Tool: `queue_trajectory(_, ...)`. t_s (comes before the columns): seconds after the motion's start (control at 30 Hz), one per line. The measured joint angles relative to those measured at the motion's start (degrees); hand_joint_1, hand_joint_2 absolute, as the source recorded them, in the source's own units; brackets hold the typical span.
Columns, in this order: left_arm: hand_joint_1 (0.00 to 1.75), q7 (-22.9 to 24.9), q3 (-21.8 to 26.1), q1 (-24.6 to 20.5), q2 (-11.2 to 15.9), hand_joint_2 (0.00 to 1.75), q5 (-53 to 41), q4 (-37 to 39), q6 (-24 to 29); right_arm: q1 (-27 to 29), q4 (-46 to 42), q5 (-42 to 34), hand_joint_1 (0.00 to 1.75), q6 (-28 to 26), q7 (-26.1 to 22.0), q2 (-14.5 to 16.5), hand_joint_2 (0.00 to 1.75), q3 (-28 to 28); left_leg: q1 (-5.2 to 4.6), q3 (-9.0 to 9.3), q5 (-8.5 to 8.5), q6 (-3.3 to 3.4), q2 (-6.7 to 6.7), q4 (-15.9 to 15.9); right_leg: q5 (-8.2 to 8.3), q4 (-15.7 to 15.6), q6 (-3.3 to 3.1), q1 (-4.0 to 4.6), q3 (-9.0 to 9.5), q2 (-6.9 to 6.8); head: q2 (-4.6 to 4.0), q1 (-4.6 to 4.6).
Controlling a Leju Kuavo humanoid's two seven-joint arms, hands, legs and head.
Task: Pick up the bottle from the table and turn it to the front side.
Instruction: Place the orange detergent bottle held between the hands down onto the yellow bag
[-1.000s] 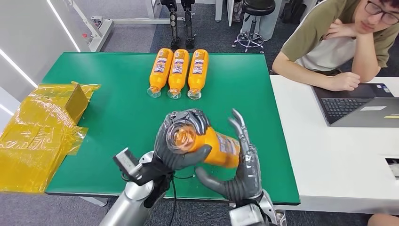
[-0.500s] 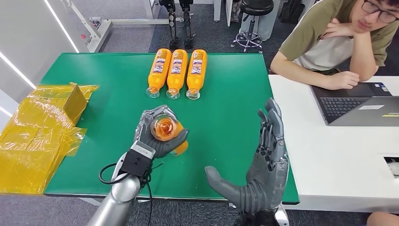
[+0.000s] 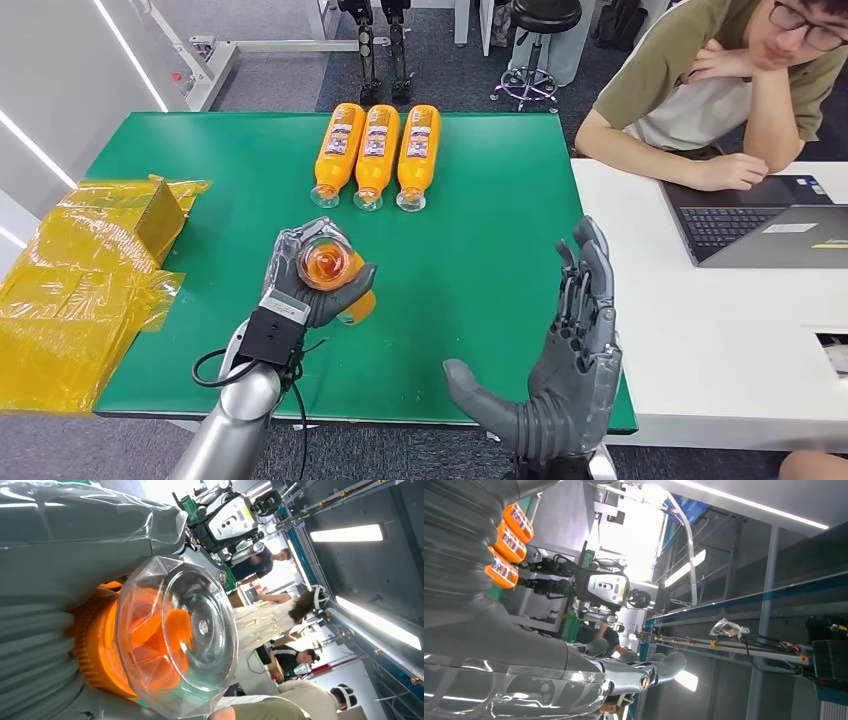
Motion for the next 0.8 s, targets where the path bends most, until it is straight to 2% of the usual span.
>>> queue_trajectory(0.37,1.75,0.0,0.1,0.0,0.2,1.75,-1.0,0.0,0.6,0.1,0.0,-0.1,0.0,0.0,0.0,0.0,1.75,0.0,0.01,0.0,0.0,0.0,0.0,0.0,0.0,0.0,0.0,0.01,0.0,0.0,0.0,0.0)
queue_trajectory(0.5,1.75,0.0,0.9,0.3,1.4,1.75,-3.7,0.0,2.9,0.8,-0.1,-0.8,0.0,0.0,-0.4,-0.1,1.75,-0.1,0.01,0.0,0.0,-0.01,0.01,0.0,0.0,0.0,0.0,0.01,-0.01,0.01,-0.01,0.0)
queue_trajectory(0.8,1.75,0.0,1.9,0.5,3.4,1.75,-5.5,-0.1,4.0,1.3,-0.5,-1.0,0.0,-0.2,-0.5,-0.3,1.75,-0.1,0.01,0.0,0.0,-0.01,0.0,0.0,-0.01,0.0,0.0,0.01,0.0,0.0,-0.01,0.0)
